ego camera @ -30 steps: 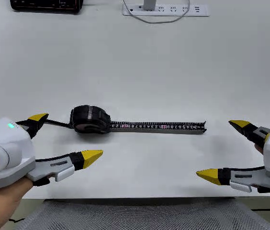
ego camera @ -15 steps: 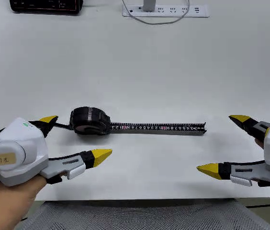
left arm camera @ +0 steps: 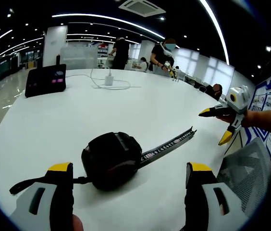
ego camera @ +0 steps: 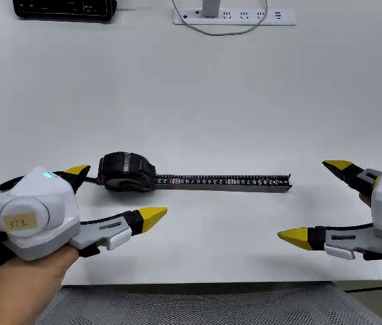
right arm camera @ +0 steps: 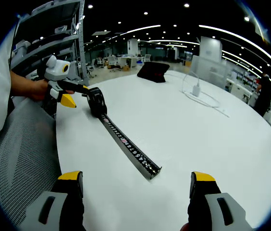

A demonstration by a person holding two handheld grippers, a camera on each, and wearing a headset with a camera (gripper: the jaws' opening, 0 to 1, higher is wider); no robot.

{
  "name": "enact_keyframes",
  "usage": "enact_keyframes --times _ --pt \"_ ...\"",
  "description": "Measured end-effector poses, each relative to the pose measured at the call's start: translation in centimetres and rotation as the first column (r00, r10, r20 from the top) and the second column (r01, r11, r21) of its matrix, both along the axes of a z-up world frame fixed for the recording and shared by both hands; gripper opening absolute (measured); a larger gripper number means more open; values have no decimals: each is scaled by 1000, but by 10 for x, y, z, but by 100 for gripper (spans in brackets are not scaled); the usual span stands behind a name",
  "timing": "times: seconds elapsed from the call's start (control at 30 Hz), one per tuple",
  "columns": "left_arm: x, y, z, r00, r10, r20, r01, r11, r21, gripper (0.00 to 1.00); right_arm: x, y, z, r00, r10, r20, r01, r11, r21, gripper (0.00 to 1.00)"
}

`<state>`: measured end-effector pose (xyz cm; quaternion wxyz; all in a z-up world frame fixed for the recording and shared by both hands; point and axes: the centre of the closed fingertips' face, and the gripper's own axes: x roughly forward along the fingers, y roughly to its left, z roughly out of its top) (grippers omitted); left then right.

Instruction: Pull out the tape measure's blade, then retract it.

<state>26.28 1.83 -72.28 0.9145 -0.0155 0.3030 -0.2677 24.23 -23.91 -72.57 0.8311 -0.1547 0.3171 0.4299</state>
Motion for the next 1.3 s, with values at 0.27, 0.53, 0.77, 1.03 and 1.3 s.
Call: enact_keyframes --times 0.27,0.53,0.77,1.03,1.3 --pt "5 2 -7 998 49 -28 -50 999 -9 93 4 0 0 1000 7 -1 -7 1000 -1 88" --pt "10 0 -8 996 80 -41 -82 996 -44 91 9 -2 -1 1000 12 2 -12 1000 -8 87" --pt "13 -5 -7 994 99 -50 -102 992 -77 90 13 -4 -2 1000 11 5 -11 1000 -10 86" --pt "14 -10 -8 993 105 -53 -109 990 -93 89 14 -3 -2 1000 14 4 -14 1000 -7 84" --pt "18 -7 -9 985 169 -48 -172 982 -84 84 14 -2 -4 999 41 -5 -41 999 -23 78"
